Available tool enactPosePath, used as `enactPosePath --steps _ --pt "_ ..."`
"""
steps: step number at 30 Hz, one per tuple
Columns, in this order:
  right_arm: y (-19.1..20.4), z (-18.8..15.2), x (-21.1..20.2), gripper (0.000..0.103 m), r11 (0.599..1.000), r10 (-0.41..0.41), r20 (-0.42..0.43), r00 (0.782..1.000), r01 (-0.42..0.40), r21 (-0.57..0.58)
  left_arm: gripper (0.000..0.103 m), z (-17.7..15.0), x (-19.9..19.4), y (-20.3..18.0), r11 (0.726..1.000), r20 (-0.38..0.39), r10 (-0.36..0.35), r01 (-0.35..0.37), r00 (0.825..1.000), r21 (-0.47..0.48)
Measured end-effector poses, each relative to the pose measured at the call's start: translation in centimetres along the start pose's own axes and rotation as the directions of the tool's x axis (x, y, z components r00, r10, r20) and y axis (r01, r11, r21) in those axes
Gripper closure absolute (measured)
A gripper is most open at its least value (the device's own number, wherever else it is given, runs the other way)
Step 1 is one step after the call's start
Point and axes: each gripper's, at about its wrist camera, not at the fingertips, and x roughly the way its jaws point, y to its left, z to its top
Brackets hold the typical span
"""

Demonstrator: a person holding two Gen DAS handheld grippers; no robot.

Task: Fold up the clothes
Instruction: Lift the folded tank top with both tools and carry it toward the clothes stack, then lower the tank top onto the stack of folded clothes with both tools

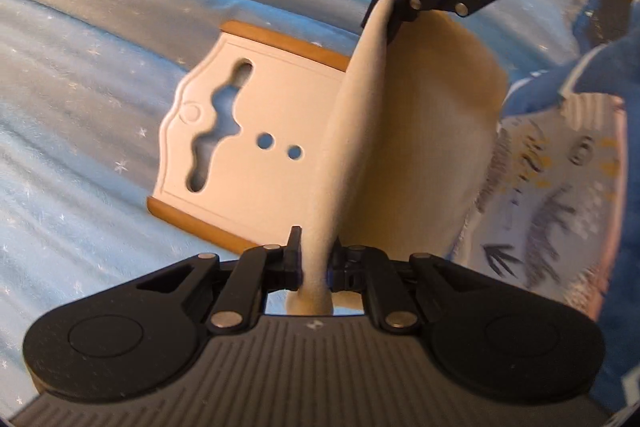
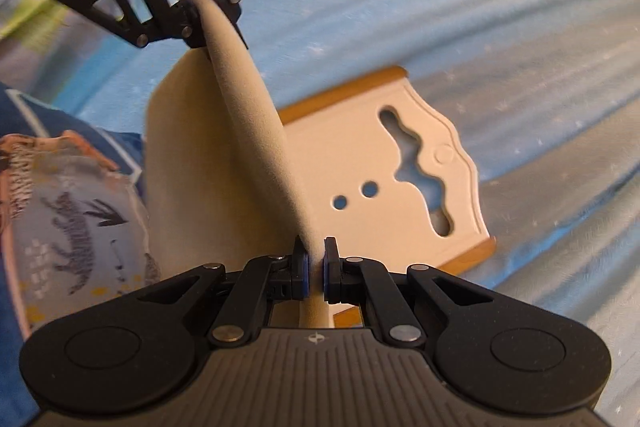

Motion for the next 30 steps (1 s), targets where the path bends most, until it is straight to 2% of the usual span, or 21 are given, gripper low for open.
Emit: enactPosePath --steps 3,5,7,8,9,11,13,17,18,20,21,23,25,26,28,30 --pt "4.0 -2.6 1.0 0.098 0.995 0.101 -0.037 0.994 -0.1 0.008 0.095 -2.4 1.2 -4.9 0.993 -0.04 -0.12 0.12 0.992 -0.014" --pt "8.1 -4.8 1.2 0.099 0.979 0.202 -0.078 0.976 -0.202 0.002 0.094 -4.4 1.7 -9.6 0.977 -0.081 -0.207 0.21 0.975 0.026" --pt "11.3 -6.2 1.4 0.1 0.962 0.269 -0.11 0.957 -0.272 -0.014 0.092 -6.3 2.1 -13.5 0.957 -0.122 -0.281 0.288 0.952 0.039" --pt "12.6 -6.8 1.4 0.099 0.953 0.296 -0.124 0.947 -0.301 -0.022 0.092 -6.9 2.1 -14.7 0.956 -0.128 -0.282 0.289 0.951 0.043" --pt "13.7 -7.3 1.3 0.096 0.947 0.312 -0.134 0.941 -0.319 -0.031 0.092 -7.3 1.8 -15.4 0.962 -0.123 -0.26 0.268 0.958 0.051" --pt "14.2 -7.9 0.6 0.09 0.951 0.3 -0.134 0.944 -0.308 -0.038 0.091 -7.5 1.3 -15.5 0.968 -0.117 -0.24 0.246 0.964 0.04" --pt "13.8 -8.4 -0.2 0.085 0.956 0.285 -0.136 0.949 -0.293 -0.035 0.086 -7.6 0.8 -14.8 0.971 -0.115 -0.233 0.238 0.966 0.024" --pt "12.9 -9.5 -1.7 0.081 0.963 0.257 -0.148 0.955 -0.265 -0.037 0.08 -8.3 -0.7 -14.4 0.976 -0.096 -0.205 0.211 0.974 0.053" --pt "12.7 -9.7 -1.6 0.082 0.964 0.256 -0.151 0.955 -0.264 -0.037 0.08 -8.4 -1.0 -14.5 0.976 -0.091 -0.2 0.207 0.976 0.064" --pt "12.5 -9.9 -1.2 0.093 0.961 0.266 -0.162 0.95 -0.274 -0.028 0.081 -8.4 -1.2 -14.9 0.974 -0.087 -0.2 0.208 0.976 0.092" --pt "12.5 -9.9 -1.1 0.103 0.959 0.274 -0.167 0.947 -0.281 -0.02 0.087 -8.3 -1.2 -15.0 0.972 -0.088 -0.203 0.212 0.975 0.106" --pt "12.2 -9.6 -0.4 0.103 0.956 0.288 -0.174 0.942 -0.292 0.004 0.092 -7.8 -0.4 -15.0 0.963 -0.084 -0.211 0.222 0.974 0.151" --pt "11.9 -9.5 -0.2 0.103 0.958 0.283 -0.181 0.942 -0.285 0.014 0.093 -7.6 0.8 -14.3 0.957 -0.056 -0.164 0.173 0.985 0.233" --pt "11.4 -9.4 -0.1 0.103 0.965 0.26 -0.175 0.95 -0.26 0.025 0.093 -7.3 1.5 -13.5 0.96 -0.037 -0.127 0.132 0.991 0.249" --pt "10.3 -9.0 -0.6 0.103 0.978 0.206 -0.153 0.966 -0.196 0.077 0.094 -6.9 2.3 -11.8 0.972 -0.008 -0.058 0.058 0.998 0.229" --pt "10.3 -8.8 -1.2 0.102 0.976 0.207 -0.147 0.967 -0.195 0.093 0.095 -7.0 2.1 -11.4 0.976 0.009 -0.044 0.041 0.999 0.212"
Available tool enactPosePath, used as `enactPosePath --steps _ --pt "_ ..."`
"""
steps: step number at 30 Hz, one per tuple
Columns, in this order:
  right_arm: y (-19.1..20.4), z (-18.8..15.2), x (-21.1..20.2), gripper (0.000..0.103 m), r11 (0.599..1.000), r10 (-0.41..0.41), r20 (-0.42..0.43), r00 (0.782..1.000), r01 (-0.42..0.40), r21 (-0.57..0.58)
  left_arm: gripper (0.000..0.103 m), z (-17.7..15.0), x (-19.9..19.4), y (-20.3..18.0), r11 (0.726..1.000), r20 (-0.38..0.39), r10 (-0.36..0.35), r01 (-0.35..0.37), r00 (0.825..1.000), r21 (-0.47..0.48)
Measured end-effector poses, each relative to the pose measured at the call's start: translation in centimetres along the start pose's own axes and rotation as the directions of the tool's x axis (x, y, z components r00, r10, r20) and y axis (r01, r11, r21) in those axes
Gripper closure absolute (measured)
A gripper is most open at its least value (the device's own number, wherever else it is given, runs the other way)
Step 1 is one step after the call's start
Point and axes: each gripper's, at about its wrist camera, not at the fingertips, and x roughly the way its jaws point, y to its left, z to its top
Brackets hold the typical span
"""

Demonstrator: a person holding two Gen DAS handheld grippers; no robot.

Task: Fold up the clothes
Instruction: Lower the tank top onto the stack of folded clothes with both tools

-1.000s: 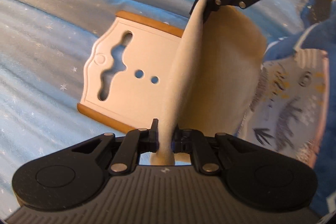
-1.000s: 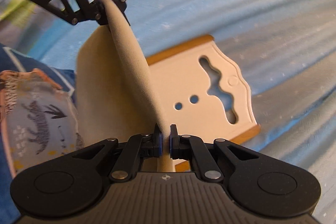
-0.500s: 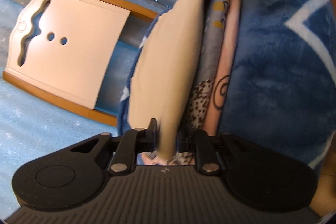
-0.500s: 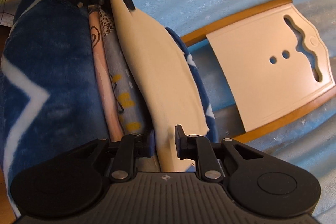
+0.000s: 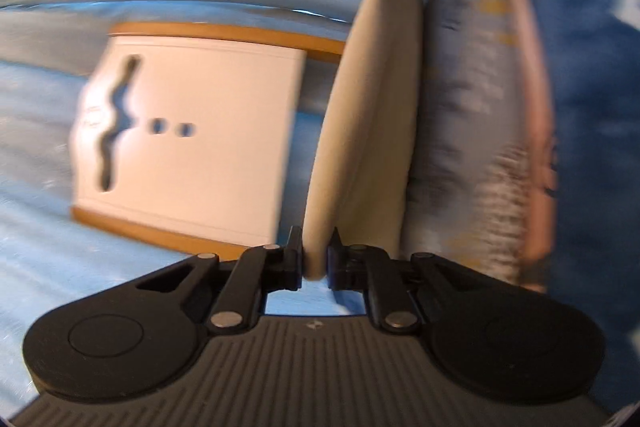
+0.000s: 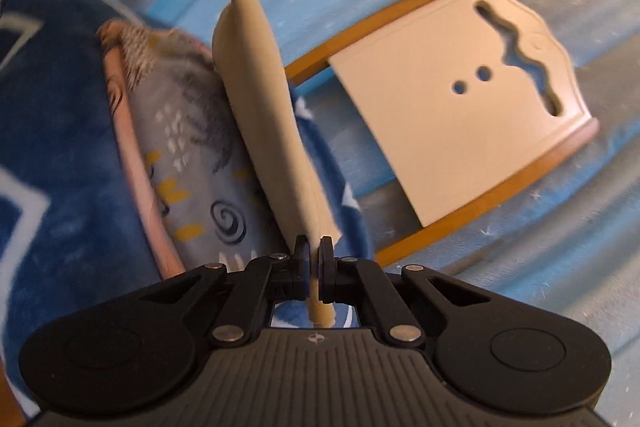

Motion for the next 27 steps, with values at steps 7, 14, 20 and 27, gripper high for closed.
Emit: enactPosePath --steps 7,14,20,27 --pt "3.2 -1.3 0.1 0.102 0.993 0.084 -0.039 0.996 -0.087 -0.075 0.095 -1.7 -1.6 -6.2 0.99 -0.023 -0.143 0.143 0.989 0.0" --pt "3.4 -1.8 0.5 0.097 0.992 0.086 -0.043 0.995 -0.089 -0.092 0.095 -1.5 -1.6 -6.1 0.989 -0.03 -0.146 0.145 0.989 -0.043" --pt "3.2 -1.7 1.0 0.099 0.994 0.1 -0.051 0.994 -0.102 -0.036 0.095 -1.3 -0.5 -5.4 0.989 -0.02 -0.136 0.137 0.99 0.061" --pt "3.2 -1.2 0.9 0.098 0.994 0.082 -0.038 0.996 -0.078 0.078 0.095 -0.2 0.8 -1.2 0.993 0.048 0.08 -0.084 0.996 0.086"
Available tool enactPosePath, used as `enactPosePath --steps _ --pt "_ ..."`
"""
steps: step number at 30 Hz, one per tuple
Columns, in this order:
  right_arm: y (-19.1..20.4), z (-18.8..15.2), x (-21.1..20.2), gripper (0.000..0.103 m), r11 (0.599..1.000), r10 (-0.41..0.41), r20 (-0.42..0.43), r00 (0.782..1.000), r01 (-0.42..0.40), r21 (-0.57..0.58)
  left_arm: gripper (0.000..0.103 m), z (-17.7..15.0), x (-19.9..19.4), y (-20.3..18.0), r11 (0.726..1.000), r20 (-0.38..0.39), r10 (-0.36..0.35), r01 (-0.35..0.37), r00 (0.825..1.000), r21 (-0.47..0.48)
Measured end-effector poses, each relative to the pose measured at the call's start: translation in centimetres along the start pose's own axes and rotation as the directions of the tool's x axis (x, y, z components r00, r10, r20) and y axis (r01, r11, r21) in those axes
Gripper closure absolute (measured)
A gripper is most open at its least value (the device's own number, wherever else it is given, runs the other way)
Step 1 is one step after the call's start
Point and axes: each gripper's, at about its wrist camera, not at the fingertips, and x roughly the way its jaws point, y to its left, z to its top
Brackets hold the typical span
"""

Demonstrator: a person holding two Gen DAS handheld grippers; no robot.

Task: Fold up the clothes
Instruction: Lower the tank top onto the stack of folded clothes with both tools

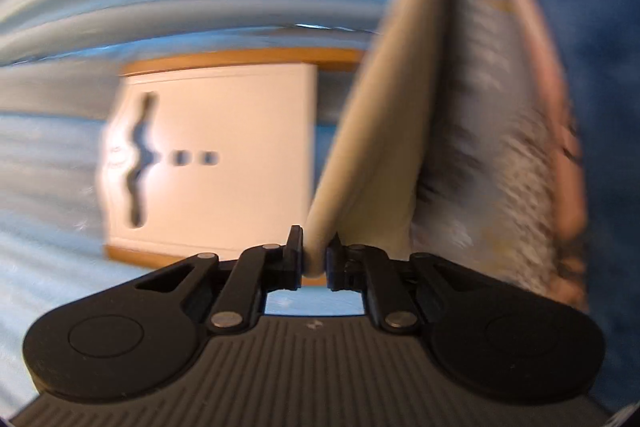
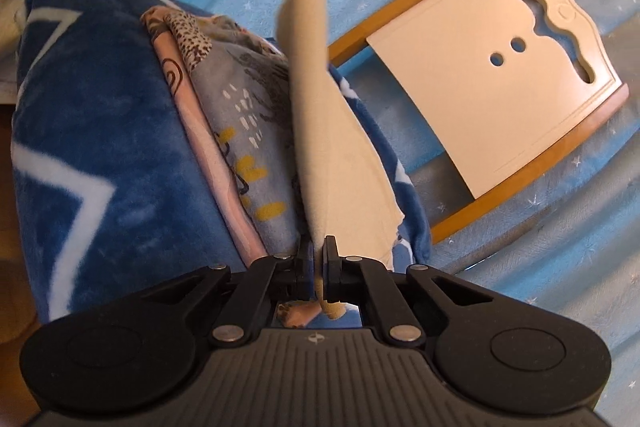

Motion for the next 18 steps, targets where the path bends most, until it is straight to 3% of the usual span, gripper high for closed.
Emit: enactPosePath --steps 3,5,11,13,16,18 --pt "-0.1 0.1 0.0 0.098 1.0 0.008 -0.002 1.0 -0.008 -0.003 0.095 -1.7 -0.7 -3.3 0.983 -0.042 -0.181 0.181 0.983 -0.001" --pt "-0.1 0.0 -0.1 0.098 0.999 0.014 0.0 1.0 -0.014 -0.031 0.095 -2.1 -1.6 -4.8 0.974 -0.039 -0.228 0.228 0.973 -0.007" --pt "-0.2 0.0 0.0 0.101 0.997 0.014 -0.006 1.0 -0.015 -0.082 0.094 -1.7 -2.8 -4.7 0.974 -0.043 -0.223 0.22 0.974 -0.062" --pt "0.1 0.0 0.0 0.095 0.995 0.008 -0.008 1.0 -0.008 -0.1 0.093 -1.7 -2.9 -5.0 0.976 -0.051 -0.213 0.211 0.976 -0.046" --pt "0.5 -0.1 -0.4 0.094 0.993 -0.003 -0.005 1.0 0.002 -0.114 0.083 -1.8 -3.5 -5.0 0.982 -0.063 -0.185 0.181 0.981 -0.059" --pt "0.4 -0.2 -0.5 0.095 0.994 -0.006 -0.003 1.0 0.006 -0.107 0.082 -1.9 -3.9 -4.9 0.985 -0.052 -0.166 0.162 0.985 -0.066"
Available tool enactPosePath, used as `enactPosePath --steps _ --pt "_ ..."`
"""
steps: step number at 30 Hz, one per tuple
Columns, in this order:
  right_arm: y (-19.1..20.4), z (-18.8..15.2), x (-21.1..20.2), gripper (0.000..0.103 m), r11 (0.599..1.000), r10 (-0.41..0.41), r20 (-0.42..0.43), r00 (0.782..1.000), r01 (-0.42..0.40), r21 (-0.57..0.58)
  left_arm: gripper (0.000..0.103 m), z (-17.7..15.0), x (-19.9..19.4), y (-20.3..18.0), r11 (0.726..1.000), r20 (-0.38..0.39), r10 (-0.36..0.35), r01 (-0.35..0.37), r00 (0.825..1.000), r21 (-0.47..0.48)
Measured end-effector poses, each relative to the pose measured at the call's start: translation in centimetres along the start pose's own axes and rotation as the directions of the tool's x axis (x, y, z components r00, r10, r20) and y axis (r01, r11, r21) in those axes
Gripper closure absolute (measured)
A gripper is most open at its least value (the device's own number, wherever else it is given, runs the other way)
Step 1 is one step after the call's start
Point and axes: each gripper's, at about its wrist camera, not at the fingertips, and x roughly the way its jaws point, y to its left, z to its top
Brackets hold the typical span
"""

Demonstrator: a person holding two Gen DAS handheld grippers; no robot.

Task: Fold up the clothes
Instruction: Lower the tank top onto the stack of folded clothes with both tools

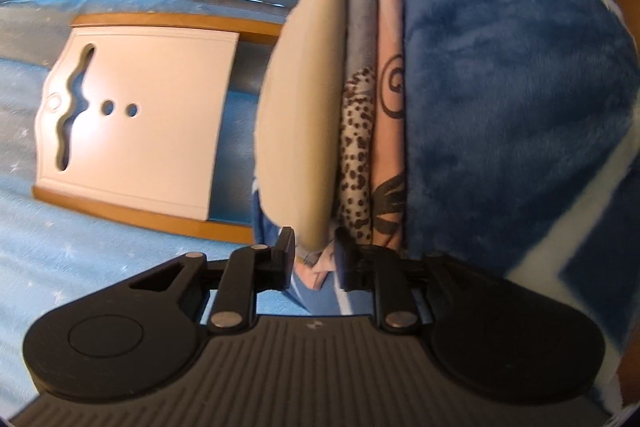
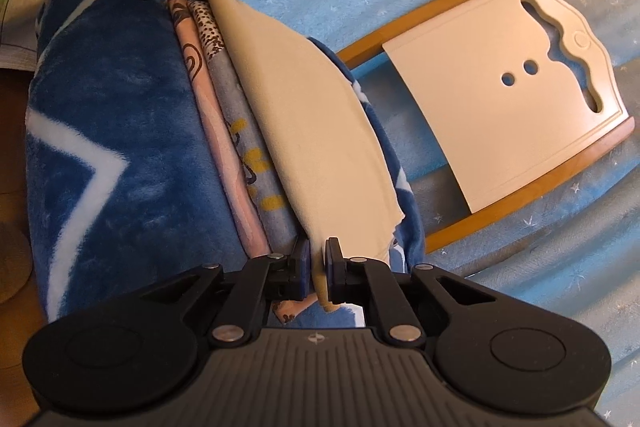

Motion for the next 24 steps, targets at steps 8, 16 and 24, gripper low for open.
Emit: enactPosePath --steps 8,16,24 --pt "-0.1 0.4 -0.4 0.102 1.0 -0.001 -0.006 1.0 0.001 0.005 0.095 0.1 0.4 -0.3 0.998 0.004 -0.057 0.057 0.998 -0.017" --pt "1.0 0.2 -0.1 0.098 1.0 -0.004 -0.019 1.0 0.004 -0.022 0.093 0.1 0.2 0.2 0.997 -0.013 -0.061 0.06 0.998 -0.045" --pt "1.7 -0.1 -1.4 0.075 1.0 -0.011 -0.003 1.0 0.011 -0.03 0.085 -0.9 -1.8 -0.1 0.999 -0.003 -0.031 0.031 1.0 -0.034"
